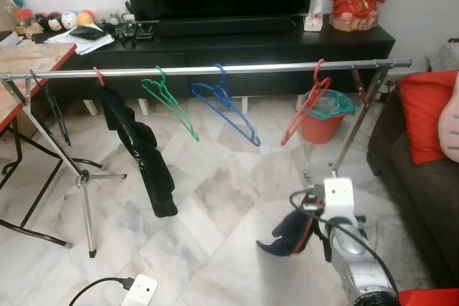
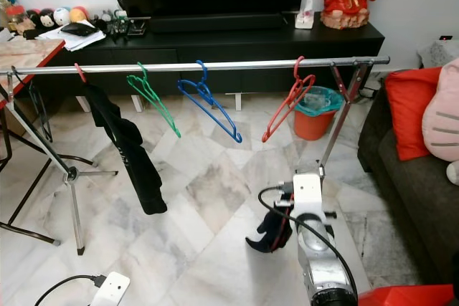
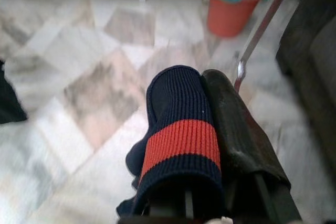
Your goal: Hang hanger
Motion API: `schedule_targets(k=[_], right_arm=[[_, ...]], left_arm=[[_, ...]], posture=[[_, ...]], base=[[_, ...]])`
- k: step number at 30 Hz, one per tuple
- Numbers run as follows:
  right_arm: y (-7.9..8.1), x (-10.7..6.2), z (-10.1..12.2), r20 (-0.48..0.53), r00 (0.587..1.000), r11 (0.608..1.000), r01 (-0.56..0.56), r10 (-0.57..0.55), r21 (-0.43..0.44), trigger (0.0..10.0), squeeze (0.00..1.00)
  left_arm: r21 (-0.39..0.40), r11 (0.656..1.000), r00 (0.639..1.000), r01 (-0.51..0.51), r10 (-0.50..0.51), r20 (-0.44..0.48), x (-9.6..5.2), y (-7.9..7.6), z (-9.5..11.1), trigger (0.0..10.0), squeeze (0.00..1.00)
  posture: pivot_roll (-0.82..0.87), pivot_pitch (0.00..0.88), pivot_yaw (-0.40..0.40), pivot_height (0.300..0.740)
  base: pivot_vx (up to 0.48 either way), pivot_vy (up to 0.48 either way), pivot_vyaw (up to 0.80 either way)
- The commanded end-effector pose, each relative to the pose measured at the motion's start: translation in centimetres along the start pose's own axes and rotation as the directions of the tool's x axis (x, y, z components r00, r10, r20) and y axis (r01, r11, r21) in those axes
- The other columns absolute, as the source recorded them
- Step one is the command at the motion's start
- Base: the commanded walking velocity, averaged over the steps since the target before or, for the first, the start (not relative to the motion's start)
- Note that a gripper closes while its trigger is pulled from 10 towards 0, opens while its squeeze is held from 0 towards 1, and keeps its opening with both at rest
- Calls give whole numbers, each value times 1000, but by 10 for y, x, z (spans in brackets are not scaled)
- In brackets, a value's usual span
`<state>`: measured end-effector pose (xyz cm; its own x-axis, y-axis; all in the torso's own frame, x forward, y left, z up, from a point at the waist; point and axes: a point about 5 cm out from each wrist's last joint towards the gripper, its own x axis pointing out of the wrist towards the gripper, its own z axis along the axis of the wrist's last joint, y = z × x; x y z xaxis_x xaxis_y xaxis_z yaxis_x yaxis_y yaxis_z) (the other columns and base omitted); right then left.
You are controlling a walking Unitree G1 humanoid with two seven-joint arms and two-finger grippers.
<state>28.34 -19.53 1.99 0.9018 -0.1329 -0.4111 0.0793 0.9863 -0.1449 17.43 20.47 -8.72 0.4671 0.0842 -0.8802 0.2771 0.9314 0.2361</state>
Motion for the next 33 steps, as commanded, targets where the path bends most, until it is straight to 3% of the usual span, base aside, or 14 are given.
schedule_targets(k=[1, 6, 11, 13, 15, 20, 22, 23, 26, 27, 30, 31, 32, 33], right_arm=[[0, 4, 3, 8, 1000, 999, -2, 2, 48, 10000, 0], [3, 5, -18, -68, 998, 993, 9, -1, 120, 10000, 0], [15, 7, -10, -19, 997, 993, -72, 74, 92, 10000, 0], [18, 11, 6, 33, 993, 989, -120, 118, 91, 10000, 0], [19, 11, 9, 43, 991, 987, -133, 129, 90, 10000, 0], [24, 15, 22, 46, 975, 976, -217, 218, -14, 10000, 0], [28, 16, 26, 9, 965, 962, -262, 264, -72, 10000, 0], [28, 16, 27, 1, 962, 959, -273, 274, -71, 10000, 0], [30, 16, 32, -10, 952, 948, -305, 305, -95, 10000, 0], [31, 15, 38, -12, 945, 934, -324, 326, -149, 10000, 0], [34, 14, 42, -14, 937, 918, -344, 348, -198, 10000, 0], [34, 14, 45, -11, 938, 917, -340, 346, -209, 10000, 0], [34, 14, 45, -11, 938, 917, -340, 346, -209, 10000, 0], [33, 14, 48, -4, 945, 927, -320, 326, -195, 10000, 0]], left_arm=[[-18, 1000, 1000, -13, 13, 0, -1, 4, -3, 10000, 0], [-25, 999, 1000, -25, 25, 10, -1, 4, -3, 10000, 0], [-73, 996, 998, -54, 55, 15, -1, 6, -3, 10000, 0], [-197, 977, 995, -84, 91, 28, -1, 7, -4, 10000, 0], [-217, 972, 994, -90, 100, 35, -1, 7, -4, 10000, 0], [-231, 969, 988, -92, 118, 103, -2, 8, 2, 10000, 0], [-208, 978, 984, -33, 69, 165, -2, 6, 9, 10000, 0], [-192, 981, 962, -19, 71, 265, -3, 15, 41, 10000, 0], [-165, 986, 888, 13, 64, 455, -12, 33, 105, 10000, 0], [-146, 988, 837, 43, 44, 545, -20, 38, 133, 10000, 0], [-104, 991, 778, 81, 2, 628, -31, 39, 161, 10000, 0], [-51, 992, 753, 118, -56, 655, -35, 35, 172, 10000, 0], [-51, 992, 753, 118, -56, 655, -35, 35, 172, 10000, 0], [15, 983, 728, 182, -145, 671, -38, 28, 181, 10000, 0]], posture=[[-185, 0, 54, 740], [-175, 0, 55, 740], [-180, 0, 63, 740], [-179, 0, 61, 740], [-179, 0, 61, 740], [-179, 0, 58, 740], [-179, 0, 56, 740], [-179, 0, 55, 740], [-179, 0, 53, 740], [-180, 0, 51, 740], [-183, 0, 51, 740], [-183, 0, 53, 740], [-183, 0, 53, 740], [-184, 0, 55, 740]], base=[[0, 0, 0], [0, 0, 0], [0, 0, 0], [0, 0, 0], [0, 0, 0], [0, 0, 0], [0, 0, 0], [0, 0, 0], [0, 0, 0], [0, 0, 0], [0, 0, 0], [0, 0, 0], [0, 0, 0], [0, 0, 0]])
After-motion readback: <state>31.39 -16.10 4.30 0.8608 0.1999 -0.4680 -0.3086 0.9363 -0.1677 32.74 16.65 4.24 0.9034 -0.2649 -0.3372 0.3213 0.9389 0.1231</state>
